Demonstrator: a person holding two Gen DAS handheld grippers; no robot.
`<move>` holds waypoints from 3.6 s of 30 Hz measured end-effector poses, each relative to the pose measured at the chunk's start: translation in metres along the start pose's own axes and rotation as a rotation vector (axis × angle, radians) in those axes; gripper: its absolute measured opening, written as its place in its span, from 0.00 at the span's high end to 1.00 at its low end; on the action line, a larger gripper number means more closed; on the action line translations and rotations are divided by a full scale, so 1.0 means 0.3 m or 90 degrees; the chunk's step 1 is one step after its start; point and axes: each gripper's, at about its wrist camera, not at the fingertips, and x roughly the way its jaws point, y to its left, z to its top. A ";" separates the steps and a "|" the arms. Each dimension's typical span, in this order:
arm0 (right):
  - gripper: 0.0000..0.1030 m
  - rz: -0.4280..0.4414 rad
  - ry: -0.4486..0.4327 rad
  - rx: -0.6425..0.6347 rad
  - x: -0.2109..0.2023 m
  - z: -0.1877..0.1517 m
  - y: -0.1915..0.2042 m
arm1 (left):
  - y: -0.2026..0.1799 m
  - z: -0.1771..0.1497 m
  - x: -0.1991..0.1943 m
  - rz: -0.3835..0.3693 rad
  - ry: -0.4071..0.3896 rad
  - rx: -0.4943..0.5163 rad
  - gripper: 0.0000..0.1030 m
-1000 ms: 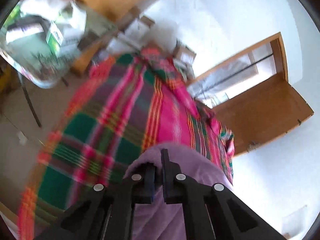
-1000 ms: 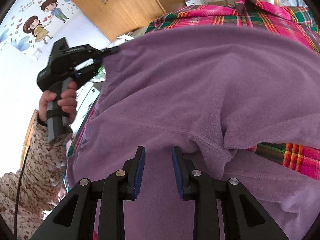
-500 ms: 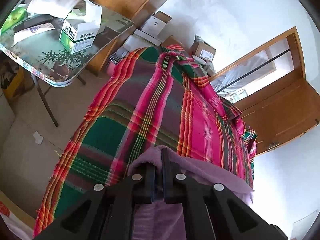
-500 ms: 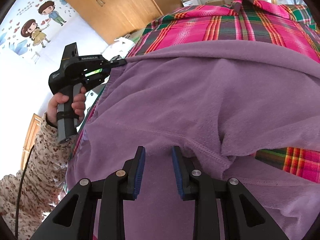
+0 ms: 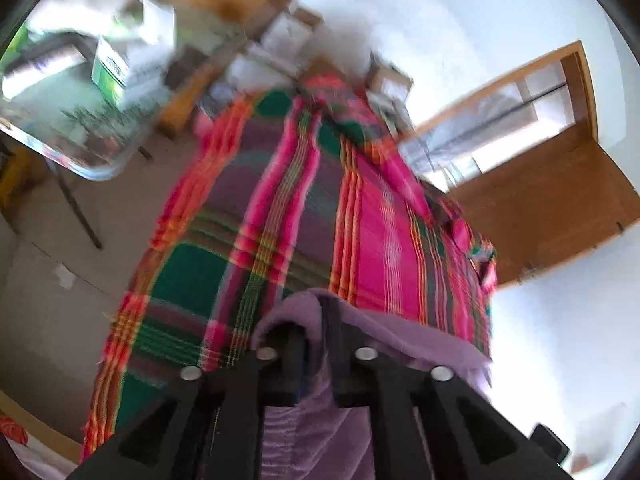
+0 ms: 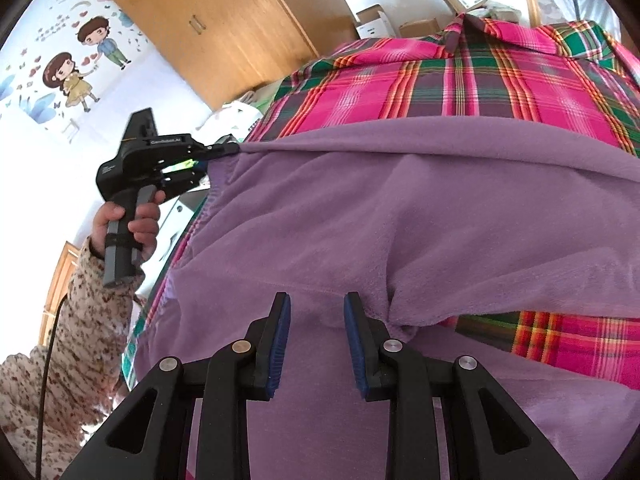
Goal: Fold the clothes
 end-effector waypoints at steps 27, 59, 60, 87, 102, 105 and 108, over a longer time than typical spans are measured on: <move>0.71 -0.043 -0.049 -0.033 -0.037 0.099 -0.031 | -0.148 -0.027 -0.120 0.108 -0.096 0.204 0.73; 0.58 -0.261 0.019 -0.344 0.316 0.344 -0.009 | -0.321 -0.119 0.105 0.311 -0.030 0.557 0.72; 0.58 -0.260 0.019 -0.343 0.316 0.345 -0.007 | -0.318 -0.112 0.116 0.313 -0.019 0.558 0.72; 0.57 -0.215 0.031 -0.319 0.303 0.349 -0.040 | -0.347 -0.146 0.180 0.309 0.056 0.681 0.65; 0.57 -0.222 0.039 -0.309 0.314 0.371 -0.036 | -0.320 -0.100 0.191 0.285 0.075 0.639 0.56; 0.70 -0.231 0.027 -0.307 0.311 0.372 -0.038 | -0.333 -0.125 0.191 0.291 0.071 0.655 0.90; 0.89 -0.246 0.016 -0.296 0.303 0.378 -0.046 | -0.342 -0.149 0.190 0.305 0.057 0.670 0.93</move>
